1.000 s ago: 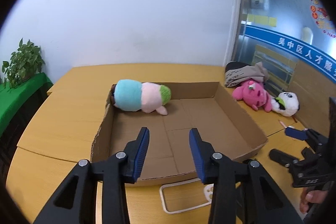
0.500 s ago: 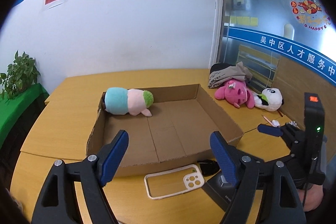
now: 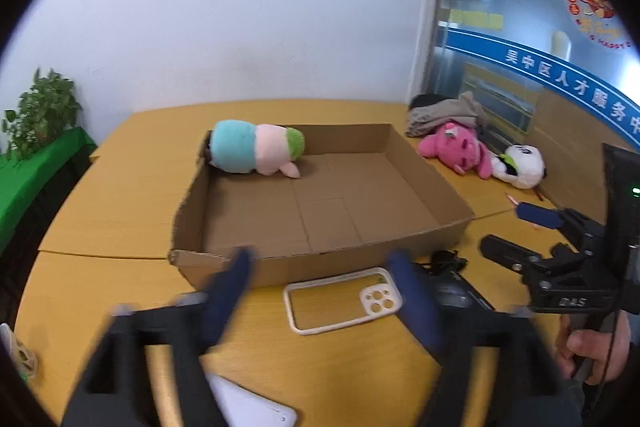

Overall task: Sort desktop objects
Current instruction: 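Withdraw both grippers from the box back over the table, then move both grippers to the white flat plastic case and close on it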

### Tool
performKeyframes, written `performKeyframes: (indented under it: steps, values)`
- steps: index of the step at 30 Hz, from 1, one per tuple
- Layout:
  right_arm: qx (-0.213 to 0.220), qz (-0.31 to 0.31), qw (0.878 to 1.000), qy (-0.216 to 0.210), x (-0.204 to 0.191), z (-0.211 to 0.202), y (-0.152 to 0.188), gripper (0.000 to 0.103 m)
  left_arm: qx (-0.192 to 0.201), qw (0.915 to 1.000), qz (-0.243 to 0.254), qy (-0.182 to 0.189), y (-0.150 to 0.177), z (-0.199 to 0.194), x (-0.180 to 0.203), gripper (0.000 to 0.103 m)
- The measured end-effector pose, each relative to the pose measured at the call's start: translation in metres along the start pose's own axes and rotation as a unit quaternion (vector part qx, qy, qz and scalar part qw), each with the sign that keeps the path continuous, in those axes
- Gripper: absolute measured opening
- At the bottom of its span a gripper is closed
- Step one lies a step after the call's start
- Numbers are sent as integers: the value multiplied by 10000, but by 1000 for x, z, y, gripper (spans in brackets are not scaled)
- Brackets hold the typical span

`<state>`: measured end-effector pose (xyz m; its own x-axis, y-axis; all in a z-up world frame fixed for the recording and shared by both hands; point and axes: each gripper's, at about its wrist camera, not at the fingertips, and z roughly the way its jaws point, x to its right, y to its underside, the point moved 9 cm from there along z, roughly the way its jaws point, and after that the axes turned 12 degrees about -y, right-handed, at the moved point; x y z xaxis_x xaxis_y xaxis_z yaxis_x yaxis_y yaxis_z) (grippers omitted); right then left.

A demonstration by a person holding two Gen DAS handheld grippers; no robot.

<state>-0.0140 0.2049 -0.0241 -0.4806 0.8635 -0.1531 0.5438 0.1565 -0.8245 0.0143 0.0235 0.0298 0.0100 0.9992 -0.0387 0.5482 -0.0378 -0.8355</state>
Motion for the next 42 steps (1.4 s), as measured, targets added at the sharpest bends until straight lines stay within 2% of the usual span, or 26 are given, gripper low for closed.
performKeyframes:
  steps: [4, 5, 6, 7, 8, 9, 12, 13, 14, 15, 16, 17, 22, 23, 24, 25, 26, 28, 30, 31, 32, 33, 34, 37, 42]
  values:
    - [60, -25, 9999, -110, 1, 6, 2, 100, -110, 9997, -133, -143, 3, 9, -9, 83]
    - [22, -24, 9999, -117, 2, 9, 3, 88, -116, 9995, -173, -247, 4, 11, -13, 81]
    - [-71, -3, 9999, -129, 4, 15, 5, 74, -115, 9992, -203, -312, 5, 13, -18, 71]
    - [-196, 81, 9996, -190, 7, 21, 6, 34, -152, 9990, -241, -335, 8, 15, -22, 59]
    - [-297, 223, 9989, -273, 11, 26, 8, 13, -220, 9989, -270, -309, 11, 16, -26, 25]
    - [-349, 349, 9983, -321, 16, 30, 9, 13, -321, 9987, -292, -261, 15, 18, -29, 2]
    - [-406, 422, 9978, -300, 23, 37, 10, 14, -449, 9979, -297, -347, 25, 22, -42, 4]
    - [-407, 468, 9976, -307, 24, 39, 11, 28, -474, 9978, -324, -331, 27, 22, -45, 8]
    - [-400, 538, 9972, -320, 25, 40, 11, 64, -510, 9974, -380, -324, 29, 23, -48, 26]
    - [-379, 605, 9969, -321, 27, 41, 11, 84, -533, 9970, -423, -359, 30, 24, -52, 59]
    - [-334, 643, 9970, -288, 28, 42, 11, 103, -521, 9967, -455, -434, 31, 25, -57, 75]
    - [-265, 647, 9973, -234, 29, 41, 10, 102, -439, 9964, -493, -524, 31, 25, -61, 82]
    - [-261, 364, 9989, -147, 26, 43, 4, 101, -382, 9969, -522, -448, 29, 31, -67, 82]
    - [-269, 273, 9992, -106, 24, 44, 3, 91, -317, 9972, -523, -429, 28, 31, -67, 77]
    - [-300, 196, 9993, -100, 23, 45, 3, 79, -271, 9975, -516, -406, 28, 32, -67, 54]
    - [-354, 140, 9992, -112, 21, 46, 3, 47, -299, 9978, -493, -339, 29, 34, -66, 33]
    - [-415, 113, 9990, -123, 19, 48, 5, 23, -430, 9977, -474, -208, 31, 38, -63, 1]
    - [-489, 82, 9986, -157, 16, 50, 7, 19, -591, 9970, -484, -112, 35, 43, -62, 4]
    - [-457, 94, 9987, -181, 15, 47, 7, 19, -641, 9969, -438, -143, 38, 44, -62, 5]
    - [-432, 118, 9988, -208, 14, 45, 7, 22, -652, 9968, -447, -140, 39, 43, -63, 9]
    - [-422, 148, 9988, -212, 13, 43, 8, 43, -682, 9964, -483, -136, 40, 43, -64, 33]
    - [-423, 183, 9988, -185, 14, 41, 10, 64, -735, 9958, -531, -139, 41, 45, -65, 70]
    - [-420, 206, 9988, -152, 16, 39, 11, 101, -762, 9952, -596, -163, 42, 46, -67, 81]
    - [-320, 313, 9989, -169, 20, 32, 14, 103, -671, 9951, -726, -58, 42, 42, -70, 81]
    - [-581, 243, 9962, -597, 5, 41, 26, 103, -957, 9931, -660, -117, 55, 48, -74, 81]
